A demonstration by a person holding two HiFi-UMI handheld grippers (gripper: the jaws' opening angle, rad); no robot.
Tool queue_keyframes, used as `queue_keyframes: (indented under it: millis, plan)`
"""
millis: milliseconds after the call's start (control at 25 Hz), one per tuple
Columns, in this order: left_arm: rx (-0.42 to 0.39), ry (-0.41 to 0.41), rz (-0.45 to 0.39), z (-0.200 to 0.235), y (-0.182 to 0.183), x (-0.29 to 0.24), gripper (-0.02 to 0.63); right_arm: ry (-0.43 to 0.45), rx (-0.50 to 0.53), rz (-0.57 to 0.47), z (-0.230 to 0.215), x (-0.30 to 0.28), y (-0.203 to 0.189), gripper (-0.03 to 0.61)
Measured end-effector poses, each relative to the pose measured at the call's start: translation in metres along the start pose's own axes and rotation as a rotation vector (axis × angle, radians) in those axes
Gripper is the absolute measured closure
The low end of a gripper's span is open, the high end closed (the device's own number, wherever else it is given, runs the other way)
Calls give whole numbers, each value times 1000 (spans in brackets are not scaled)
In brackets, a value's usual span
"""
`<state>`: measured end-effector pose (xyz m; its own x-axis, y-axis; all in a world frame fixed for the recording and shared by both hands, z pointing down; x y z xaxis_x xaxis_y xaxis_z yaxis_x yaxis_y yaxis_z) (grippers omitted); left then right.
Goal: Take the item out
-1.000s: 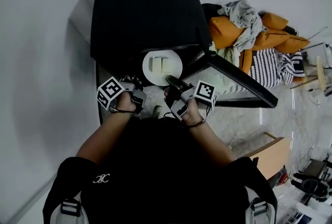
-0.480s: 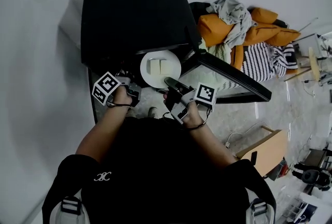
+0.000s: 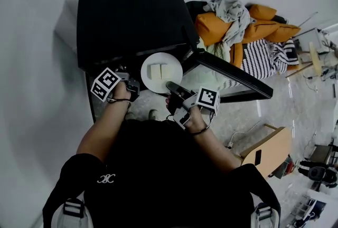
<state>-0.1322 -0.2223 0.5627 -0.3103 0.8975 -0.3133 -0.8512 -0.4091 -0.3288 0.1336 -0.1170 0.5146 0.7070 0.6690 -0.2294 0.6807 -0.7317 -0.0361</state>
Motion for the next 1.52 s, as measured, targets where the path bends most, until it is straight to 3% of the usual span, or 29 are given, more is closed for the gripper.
queue_keyframes:
  millis: [600,760,880,960,1160,1200,1240,1440,1520]
  plan:
    - [-127,0,-35,8,21,-30,537,-9,3,-14,-6,-11,4,552]
    - [-89,-8,-27,5,19,-28,537,-3,-10,-15,-4,-8,3,552]
    - [-31,-58,15,6,13,-22,532,7,-8,-12,-3,-8,3,552]
    - [-53,-95,44,5,10,-14,483,13,-17,-16,-4,-9,4,552]
    - [-203,-87,128,3,0,16,468,25,-26,-41,-5,-7,4,552]
    - [-261,-68,136,2,0,23,494,26,-29,-44,-6,-8,4,552]
    - [-330,-43,134,0,0,29,605,27,-32,-46,-7,-9,4,552]
    - [-679,-2,96,-25,-4,51,606,32,-34,-45,-7,-9,2,554]
    - [-772,-8,90,-34,-6,56,606,35,-36,-48,-7,-9,1,552]
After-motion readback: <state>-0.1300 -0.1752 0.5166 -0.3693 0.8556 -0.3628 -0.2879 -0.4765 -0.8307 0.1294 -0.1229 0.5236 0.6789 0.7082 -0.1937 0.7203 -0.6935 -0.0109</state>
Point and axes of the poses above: the fingertips, and each gripper's own axes: x backward along the fingers, z to its left, y out of its top, the point moved 8 cm from there along x, backward along the fingers, and after that the axes turned 5 degrees about y, right-handed, at the moved point
